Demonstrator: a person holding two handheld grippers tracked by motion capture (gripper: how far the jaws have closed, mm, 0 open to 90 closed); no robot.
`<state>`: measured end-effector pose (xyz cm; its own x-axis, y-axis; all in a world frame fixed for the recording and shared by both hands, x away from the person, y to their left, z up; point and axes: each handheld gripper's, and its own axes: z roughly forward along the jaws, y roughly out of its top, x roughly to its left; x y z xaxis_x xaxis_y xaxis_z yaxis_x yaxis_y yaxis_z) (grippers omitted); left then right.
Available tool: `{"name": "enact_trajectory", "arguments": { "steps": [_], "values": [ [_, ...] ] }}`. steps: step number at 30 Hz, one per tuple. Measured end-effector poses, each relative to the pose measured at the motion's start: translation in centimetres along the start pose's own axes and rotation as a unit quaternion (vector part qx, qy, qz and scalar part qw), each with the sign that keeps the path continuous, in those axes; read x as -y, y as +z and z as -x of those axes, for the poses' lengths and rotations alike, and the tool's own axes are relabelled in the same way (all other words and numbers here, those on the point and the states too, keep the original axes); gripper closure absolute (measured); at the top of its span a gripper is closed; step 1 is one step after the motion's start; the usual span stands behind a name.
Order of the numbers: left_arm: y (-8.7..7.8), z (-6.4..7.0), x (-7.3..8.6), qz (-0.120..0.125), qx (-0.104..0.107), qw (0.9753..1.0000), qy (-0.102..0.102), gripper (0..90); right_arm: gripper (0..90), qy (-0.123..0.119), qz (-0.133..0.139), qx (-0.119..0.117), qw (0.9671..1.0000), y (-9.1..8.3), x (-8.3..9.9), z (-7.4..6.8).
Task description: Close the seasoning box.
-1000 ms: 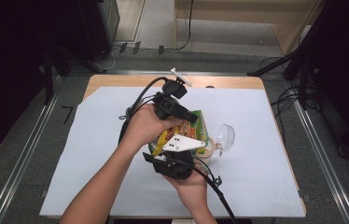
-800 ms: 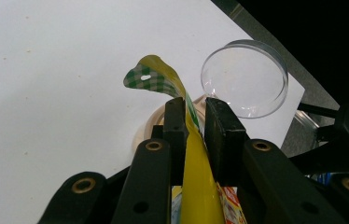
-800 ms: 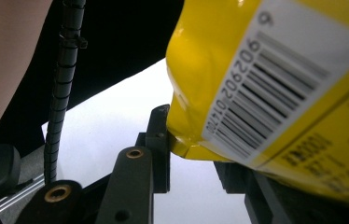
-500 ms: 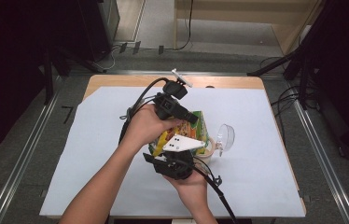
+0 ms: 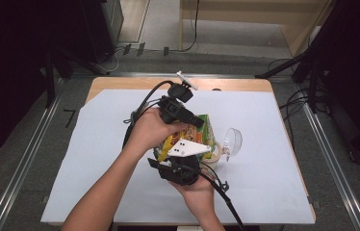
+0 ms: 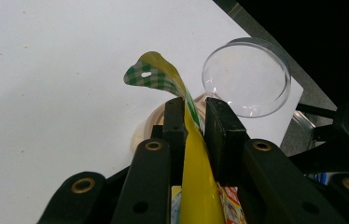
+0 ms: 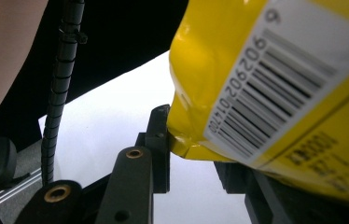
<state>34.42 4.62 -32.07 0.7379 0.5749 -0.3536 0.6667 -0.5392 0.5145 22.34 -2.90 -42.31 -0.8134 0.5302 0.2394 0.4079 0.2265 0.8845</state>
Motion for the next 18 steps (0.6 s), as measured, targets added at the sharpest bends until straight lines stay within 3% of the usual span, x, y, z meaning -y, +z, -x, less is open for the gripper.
{"name": "enact_trajectory", "arguments": {
  "steps": [18],
  "values": [
    [0.04, -0.12, 0.35, 0.001, 0.003, 1.0, 0.0, 78.6, 71.2, -0.008, 0.002, 0.003, 1.0, 0.14, 0.39, -0.05]
  ]
}}
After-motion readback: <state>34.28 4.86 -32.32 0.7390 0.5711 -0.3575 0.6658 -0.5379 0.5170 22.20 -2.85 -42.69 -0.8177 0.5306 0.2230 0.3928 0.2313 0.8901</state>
